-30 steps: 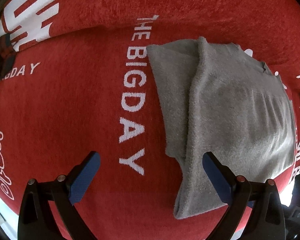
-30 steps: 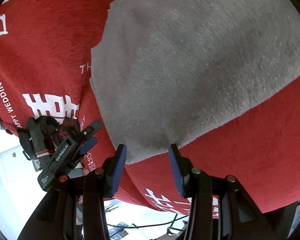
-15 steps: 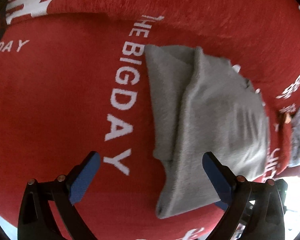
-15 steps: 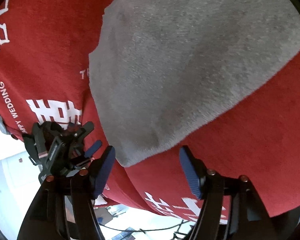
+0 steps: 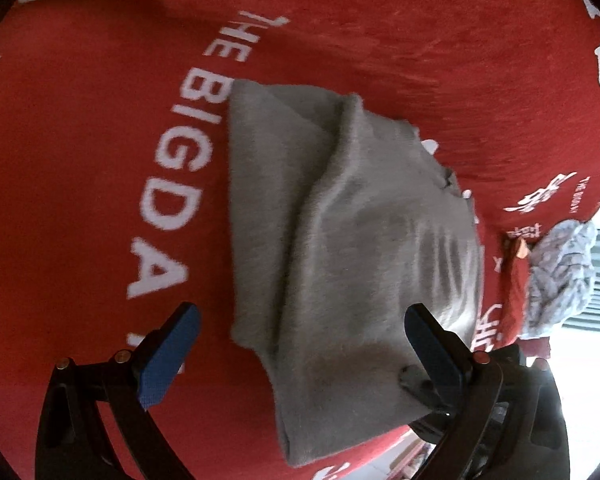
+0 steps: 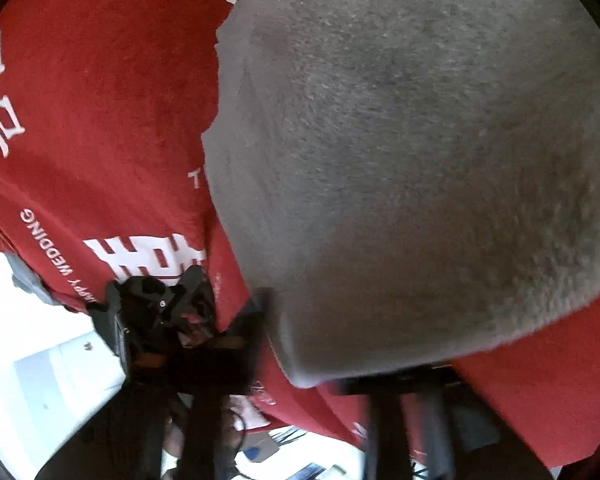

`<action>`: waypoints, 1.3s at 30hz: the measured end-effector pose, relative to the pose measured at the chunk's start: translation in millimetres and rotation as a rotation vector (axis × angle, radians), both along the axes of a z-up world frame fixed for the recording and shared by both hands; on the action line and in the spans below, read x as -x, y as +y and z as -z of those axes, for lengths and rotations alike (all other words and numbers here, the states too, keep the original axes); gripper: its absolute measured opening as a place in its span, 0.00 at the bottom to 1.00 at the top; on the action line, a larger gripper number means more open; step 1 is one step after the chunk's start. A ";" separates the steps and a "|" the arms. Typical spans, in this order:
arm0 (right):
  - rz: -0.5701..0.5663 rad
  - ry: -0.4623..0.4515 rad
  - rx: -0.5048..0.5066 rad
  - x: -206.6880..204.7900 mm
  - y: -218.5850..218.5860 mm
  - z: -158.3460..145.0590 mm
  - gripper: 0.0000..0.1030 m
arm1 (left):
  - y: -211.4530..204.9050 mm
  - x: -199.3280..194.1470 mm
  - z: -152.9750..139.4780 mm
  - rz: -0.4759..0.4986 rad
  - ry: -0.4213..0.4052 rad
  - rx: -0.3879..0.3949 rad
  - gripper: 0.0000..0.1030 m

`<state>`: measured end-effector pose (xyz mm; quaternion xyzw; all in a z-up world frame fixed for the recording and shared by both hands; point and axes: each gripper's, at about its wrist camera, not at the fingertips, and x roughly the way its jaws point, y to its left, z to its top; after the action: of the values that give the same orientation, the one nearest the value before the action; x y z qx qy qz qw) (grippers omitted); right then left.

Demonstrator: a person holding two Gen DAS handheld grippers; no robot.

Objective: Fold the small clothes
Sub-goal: 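Grasp the bundle edge with the left gripper and lift it over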

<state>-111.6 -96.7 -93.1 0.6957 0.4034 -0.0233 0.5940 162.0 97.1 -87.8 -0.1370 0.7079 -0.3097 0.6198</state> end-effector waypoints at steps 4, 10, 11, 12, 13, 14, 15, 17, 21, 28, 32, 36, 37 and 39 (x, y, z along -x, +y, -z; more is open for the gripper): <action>-0.016 -0.093 0.007 -7.4 -9.5 -26.1 0.09 | -11.3 -6.3 6.5 -0.016 0.063 0.081 0.99; -0.049 -0.145 0.010 -14.6 -15.1 -45.3 0.09 | -42.9 -18.2 10.1 -0.032 0.112 0.166 0.99; -0.057 -0.142 0.008 -14.9 -14.0 -44.0 0.09 | -51.6 -18.7 6.5 -0.028 0.100 0.168 0.99; -0.066 -0.136 0.003 -15.1 -12.1 -41.4 0.09 | -57.6 -18.8 2.9 -0.019 0.083 0.164 0.99; -0.075 -0.129 -0.002 -14.2 -10.3 -38.1 0.09 | -65.0 -18.2 -0.6 -0.005 0.057 0.145 0.99; -0.087 -0.116 -0.007 -12.2 -8.2 -35.4 0.08 | -72.8 -17.6 -2.6 0.013 0.032 0.119 0.99; -0.108 -0.098 -0.008 -10.3 -5.4 -32.6 0.08 | -78.4 -16.9 -2.2 0.025 0.020 0.099 0.99; -0.181 -0.048 0.007 -6.4 0.8 -30.1 0.09 | -82.8 -15.6 1.9 0.045 0.016 0.055 0.99; -0.381 0.061 0.089 -2.1 5.0 -37.5 0.32 | -87.5 -8.9 8.4 0.116 -0.029 -0.065 0.92; -0.379 0.056 0.408 -13.7 -50.6 -81.7 0.29 | -90.4 0.0 0.4 0.185 -0.178 -0.205 0.37; -0.366 0.103 0.548 -37.4 -76.2 -81.1 0.08 | -87.4 0.1 -6.9 0.171 -0.210 -0.224 0.15; -0.440 0.167 0.589 -53.7 -77.7 -53.2 0.06 | -89.0 4.9 -23.9 0.157 -0.230 -0.167 0.15; -0.468 0.201 0.580 -55.4 -74.6 -40.3 0.02 | -90.7 6.7 -28.8 0.156 -0.236 -0.158 0.15; -0.442 0.167 0.573 -55.5 -74.6 -35.0 0.00 | -96.5 10.4 -41.9 0.153 -0.246 -0.128 0.15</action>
<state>-56.0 -171.3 -58.1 0.3932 0.5681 -0.0633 0.7202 151.7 0.6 -46.0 -0.0040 0.6534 -0.3246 0.6839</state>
